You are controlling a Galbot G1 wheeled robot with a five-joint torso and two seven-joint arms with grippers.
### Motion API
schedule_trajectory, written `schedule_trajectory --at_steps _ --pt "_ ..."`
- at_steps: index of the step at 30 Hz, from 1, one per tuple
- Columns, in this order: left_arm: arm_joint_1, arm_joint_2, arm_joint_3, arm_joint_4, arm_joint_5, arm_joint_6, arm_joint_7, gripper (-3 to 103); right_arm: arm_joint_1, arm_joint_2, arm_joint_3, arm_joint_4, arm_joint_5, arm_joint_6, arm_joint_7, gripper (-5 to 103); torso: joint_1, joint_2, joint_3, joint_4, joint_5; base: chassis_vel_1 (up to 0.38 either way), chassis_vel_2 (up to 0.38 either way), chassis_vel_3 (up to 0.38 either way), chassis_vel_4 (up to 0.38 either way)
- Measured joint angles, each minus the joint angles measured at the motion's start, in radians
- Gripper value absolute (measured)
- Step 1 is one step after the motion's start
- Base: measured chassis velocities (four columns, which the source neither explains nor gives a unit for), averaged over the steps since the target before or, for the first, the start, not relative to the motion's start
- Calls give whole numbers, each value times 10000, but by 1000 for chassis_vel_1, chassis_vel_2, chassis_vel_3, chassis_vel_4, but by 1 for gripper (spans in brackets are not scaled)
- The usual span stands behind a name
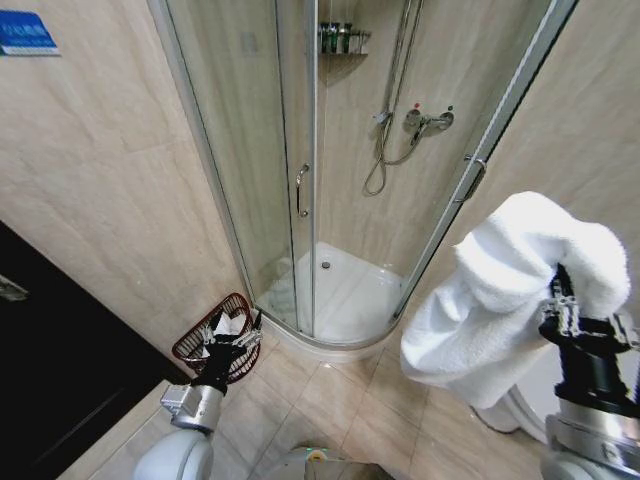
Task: Discard the used towel into the hamper.
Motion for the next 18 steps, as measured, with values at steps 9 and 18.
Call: schedule_trajectory --at_steps 9,18 --pt "0 0 0 0 0 0 0 100 9 -1 -2 2 -2 -11 0 20 -14 -30 -16 0 0 0 0 0 0" --pt "0 0 0 0 0 0 0 100 8 -18 28 4 3 -11 0 20 -21 -43 -23 0 1 0 0 0 0"
